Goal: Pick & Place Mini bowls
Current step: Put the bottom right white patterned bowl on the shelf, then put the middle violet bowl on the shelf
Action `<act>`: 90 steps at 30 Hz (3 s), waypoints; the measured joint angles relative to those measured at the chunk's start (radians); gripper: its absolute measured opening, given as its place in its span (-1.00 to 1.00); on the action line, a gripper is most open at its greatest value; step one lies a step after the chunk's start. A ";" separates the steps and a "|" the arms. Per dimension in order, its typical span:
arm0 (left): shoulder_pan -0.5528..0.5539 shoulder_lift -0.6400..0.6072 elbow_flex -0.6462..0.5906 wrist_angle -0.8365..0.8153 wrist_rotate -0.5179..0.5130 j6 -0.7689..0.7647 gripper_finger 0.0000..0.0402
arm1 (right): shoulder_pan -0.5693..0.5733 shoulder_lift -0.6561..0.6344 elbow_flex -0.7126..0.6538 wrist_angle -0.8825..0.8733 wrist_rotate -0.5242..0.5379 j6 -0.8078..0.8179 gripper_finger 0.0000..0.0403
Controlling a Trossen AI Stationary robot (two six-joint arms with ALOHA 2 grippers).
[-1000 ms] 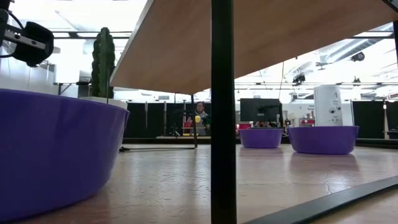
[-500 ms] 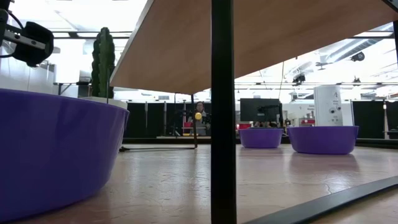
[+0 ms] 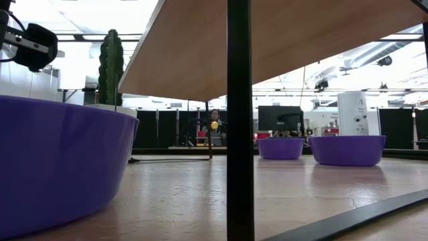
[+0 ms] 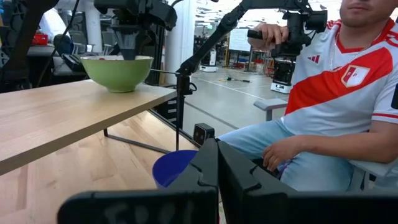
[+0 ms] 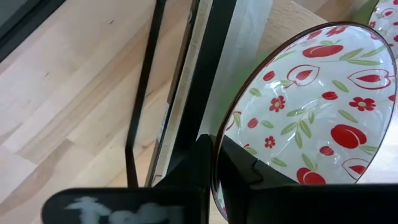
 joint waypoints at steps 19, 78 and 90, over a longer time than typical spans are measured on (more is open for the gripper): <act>0.000 0.000 0.000 0.000 0.000 0.000 -1.00 | -0.005 -0.003 -0.028 0.000 0.004 0.060 -0.58; 0.000 0.000 0.000 0.000 0.000 0.000 -1.00 | -0.005 -0.323 -0.100 0.001 0.124 0.472 -0.64; 0.000 0.000 0.000 0.000 0.000 0.000 -1.00 | -0.025 -0.633 -0.588 0.022 0.173 0.622 -0.62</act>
